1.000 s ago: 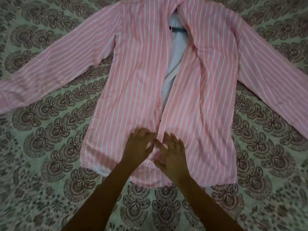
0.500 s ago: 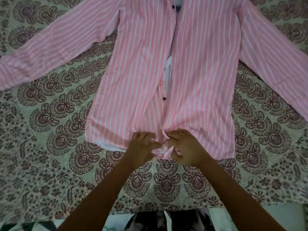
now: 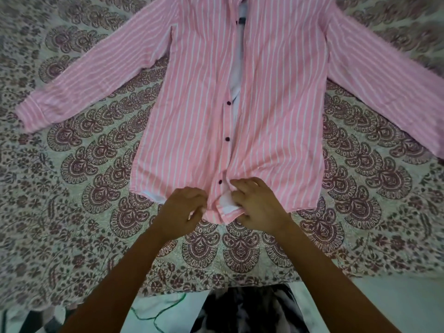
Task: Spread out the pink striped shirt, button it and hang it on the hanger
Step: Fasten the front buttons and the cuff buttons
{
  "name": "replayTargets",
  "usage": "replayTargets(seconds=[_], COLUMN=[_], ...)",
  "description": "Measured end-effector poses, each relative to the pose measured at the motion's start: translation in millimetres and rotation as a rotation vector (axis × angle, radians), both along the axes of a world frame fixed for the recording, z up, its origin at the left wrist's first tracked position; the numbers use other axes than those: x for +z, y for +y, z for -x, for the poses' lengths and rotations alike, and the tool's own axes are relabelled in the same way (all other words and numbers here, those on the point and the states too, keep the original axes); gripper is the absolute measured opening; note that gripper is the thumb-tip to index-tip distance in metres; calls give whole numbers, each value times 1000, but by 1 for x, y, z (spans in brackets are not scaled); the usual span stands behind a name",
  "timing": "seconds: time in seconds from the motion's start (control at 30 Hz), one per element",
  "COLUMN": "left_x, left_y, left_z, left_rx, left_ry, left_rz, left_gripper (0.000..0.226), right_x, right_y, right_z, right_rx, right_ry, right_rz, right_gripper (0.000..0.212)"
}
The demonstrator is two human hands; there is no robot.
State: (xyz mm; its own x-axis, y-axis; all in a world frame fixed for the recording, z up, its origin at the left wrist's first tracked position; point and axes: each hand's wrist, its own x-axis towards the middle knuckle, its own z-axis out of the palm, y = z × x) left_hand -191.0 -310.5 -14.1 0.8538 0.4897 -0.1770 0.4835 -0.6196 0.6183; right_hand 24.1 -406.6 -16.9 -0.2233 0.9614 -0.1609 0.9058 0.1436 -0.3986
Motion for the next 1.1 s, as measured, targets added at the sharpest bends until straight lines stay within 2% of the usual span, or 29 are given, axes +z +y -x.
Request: replayTargets(seconds=[0.07,0.17,0.3,0.37,0.47,0.53,0.6,0.7,0.8,0.9,0.97,1.03,1.1], left_x=[-7,-16,-19,-21,-25,-25,-24,-28,-36,-45,-47,-47,-46], left_y=[-7,-21,-32,-34,-34,-32,-30,-28,-24,-22,-21,-20,-19], left_z=[-1,-7,-20,-24,-28,-33,-38,-40,-43,-48,-49,-48,-48], left_rx=[-36,-1,166,222,363,404,446,561,564,486,458,422,359], left_ry=[118,360,442,423,271,182,116,54,52,170,199,205,205], left_rz=[-43,-160,-197,-210,-76,23,113,257,318,276,253,248,225], left_gripper=[15,25,24,23,25,17,8,17,30,39,42,41,39], right_x=[-5,-15,-23,-23,-29,-33,-34,-26,-15,-15,-15,-8,0], right_y=[0,-6,-17,-22,-24,-22,-18,-14,-16,-24,-32,-38,-39], right_z=[5,11,19,26,41,49,54,58,60,60,56,50,50], right_rx=[56,29,-215,-365,-543,-636,-753,-891,-802,-719,-726,-779,-781], right_ry=[-33,-28,203,267,280,287,373,479,313,82,-100,-143,-33], right_rz=[82,281,215,173,173,191,189,134,119,91,11,-75,-122], right_gripper=[43,60,62,59,58,58,56,52,56,65,61,50,49])
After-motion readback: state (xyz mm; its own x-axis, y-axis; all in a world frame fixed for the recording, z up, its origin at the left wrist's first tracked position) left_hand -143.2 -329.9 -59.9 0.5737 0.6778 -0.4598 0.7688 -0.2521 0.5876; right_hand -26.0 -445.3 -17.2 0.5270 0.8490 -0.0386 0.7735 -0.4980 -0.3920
